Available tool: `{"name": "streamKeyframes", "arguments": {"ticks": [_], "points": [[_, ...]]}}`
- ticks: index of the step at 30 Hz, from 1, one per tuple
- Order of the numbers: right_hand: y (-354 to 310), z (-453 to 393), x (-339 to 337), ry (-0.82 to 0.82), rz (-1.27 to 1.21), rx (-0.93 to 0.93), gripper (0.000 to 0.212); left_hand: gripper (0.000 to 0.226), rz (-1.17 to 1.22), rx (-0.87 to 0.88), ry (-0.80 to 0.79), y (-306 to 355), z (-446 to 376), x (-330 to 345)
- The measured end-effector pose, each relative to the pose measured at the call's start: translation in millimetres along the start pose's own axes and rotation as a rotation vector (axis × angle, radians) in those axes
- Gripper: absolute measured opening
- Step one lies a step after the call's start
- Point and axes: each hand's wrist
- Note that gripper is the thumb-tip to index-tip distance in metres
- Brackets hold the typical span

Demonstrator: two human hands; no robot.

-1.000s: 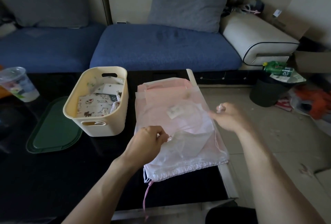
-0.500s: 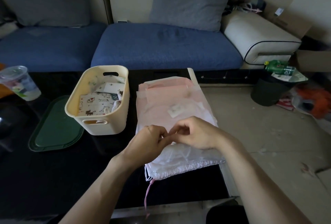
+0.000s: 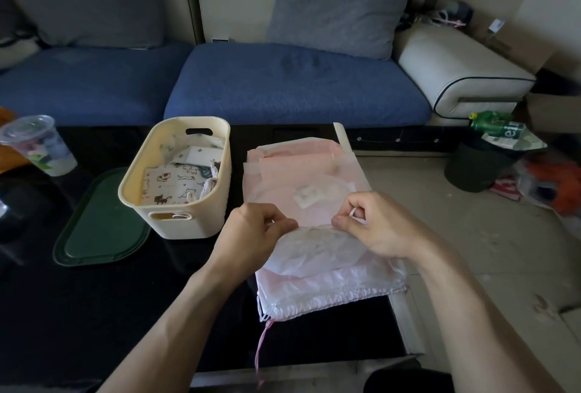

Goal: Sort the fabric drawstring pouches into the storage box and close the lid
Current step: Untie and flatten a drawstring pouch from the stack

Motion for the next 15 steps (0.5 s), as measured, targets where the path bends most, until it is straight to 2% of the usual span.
{"name": "streamKeyframes", "arguments": {"ticks": [6, 11, 15], "points": [[3.8, 4.9, -6.4, 0.003, 0.035, 0.036, 0.026, 0.027, -0.016, -0.011, 0.003, 1.4, -1.5, 3.8], [4.9, 5.6, -4.1, -0.002, 0.083, 0.092, 0.025, 0.032, -0.117, -0.058, -0.045, -3.5, -3.8, 3.6], [5.5, 7.7, -0.1, -0.025, 0.103, 0.135, 0.021, 0.038, -0.035, -0.16, -0.113, -8.0, -8.3, -1.0]]}}
Point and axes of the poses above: each hand's wrist, its own z-axis away from the middle knuckle, its own x-axis out of the palm, y = z × x, and after that the axes turned 6 degrees about -z, right-handed
